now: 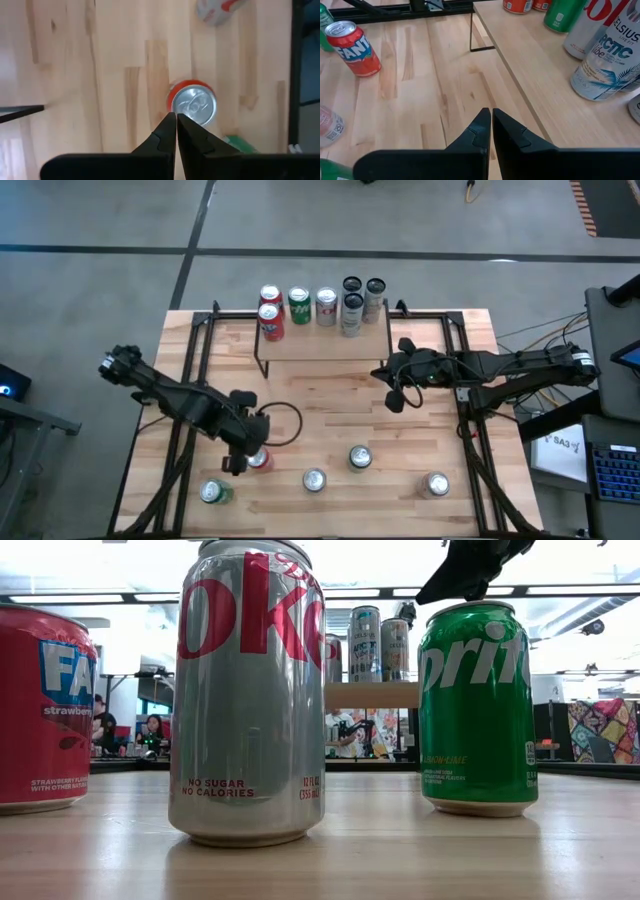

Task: Place canned beverage on shelf
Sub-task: Put the orange soda can on the shelf aligned with the other orange soda can

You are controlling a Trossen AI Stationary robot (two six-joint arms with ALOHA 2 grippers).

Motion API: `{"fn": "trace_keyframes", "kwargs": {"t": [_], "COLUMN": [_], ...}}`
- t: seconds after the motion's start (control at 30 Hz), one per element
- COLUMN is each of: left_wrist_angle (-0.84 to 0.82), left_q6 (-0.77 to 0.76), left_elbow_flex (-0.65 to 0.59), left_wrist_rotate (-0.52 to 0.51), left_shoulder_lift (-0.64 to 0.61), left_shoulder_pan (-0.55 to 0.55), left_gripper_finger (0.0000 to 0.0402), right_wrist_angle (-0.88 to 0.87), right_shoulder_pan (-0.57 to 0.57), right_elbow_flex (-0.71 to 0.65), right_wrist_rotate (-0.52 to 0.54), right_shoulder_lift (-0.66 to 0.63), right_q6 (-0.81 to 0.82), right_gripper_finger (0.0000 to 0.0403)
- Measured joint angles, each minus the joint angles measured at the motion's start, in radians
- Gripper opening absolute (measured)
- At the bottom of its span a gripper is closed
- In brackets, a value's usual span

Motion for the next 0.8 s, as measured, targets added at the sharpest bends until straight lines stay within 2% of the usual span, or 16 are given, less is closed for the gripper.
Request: {"fn": "trace_keyframes", "kwargs": {"t": [0.17, 0.33, 0.5, 0.7, 0.8], "left_wrist_angle": [0.001, -0.015, -0.020, -0.016, -0.015], "left_q6": [-0.095, -0.221, -0.275, -0.194, -0.160], "left_elbow_flex": [0.000, -0.005, -0.007, -0.008, -0.009], "left_wrist_rotate": [-0.007, -0.005, -0.009, -0.095, -0.109], "left_shoulder_lift": [0.004, 0.004, 0.004, 0.018, 0.042], "left_shoulder_pan": [-0.021, -0.025, -0.034, -0.062, -0.073], "left_gripper_finger": [0.0004, 0.0049, 0.0142, 0.0284, 0.0339], "right_wrist_angle": [0.000, 0.000, 0.005, 0.009, 0.017], "right_shoulder_pan": [0.000, 0.000, 0.000, 0.000, 0.000], "right_elbow_flex": [0.000, 0.000, 0.000, 0.000, 0.000], "right_wrist_rotate": [0.000, -0.021, -0.050, -0.050, -0.050], "right_shoulder_lift": [0.000, 0.000, 0.000, 0.001, 0.001], "right_q6": [0.001, 0.017, 0.028, 0.029, 0.028], "right_gripper_finger": [0.0009, 0.0009, 0.0009, 0.0009, 0.0009]}}
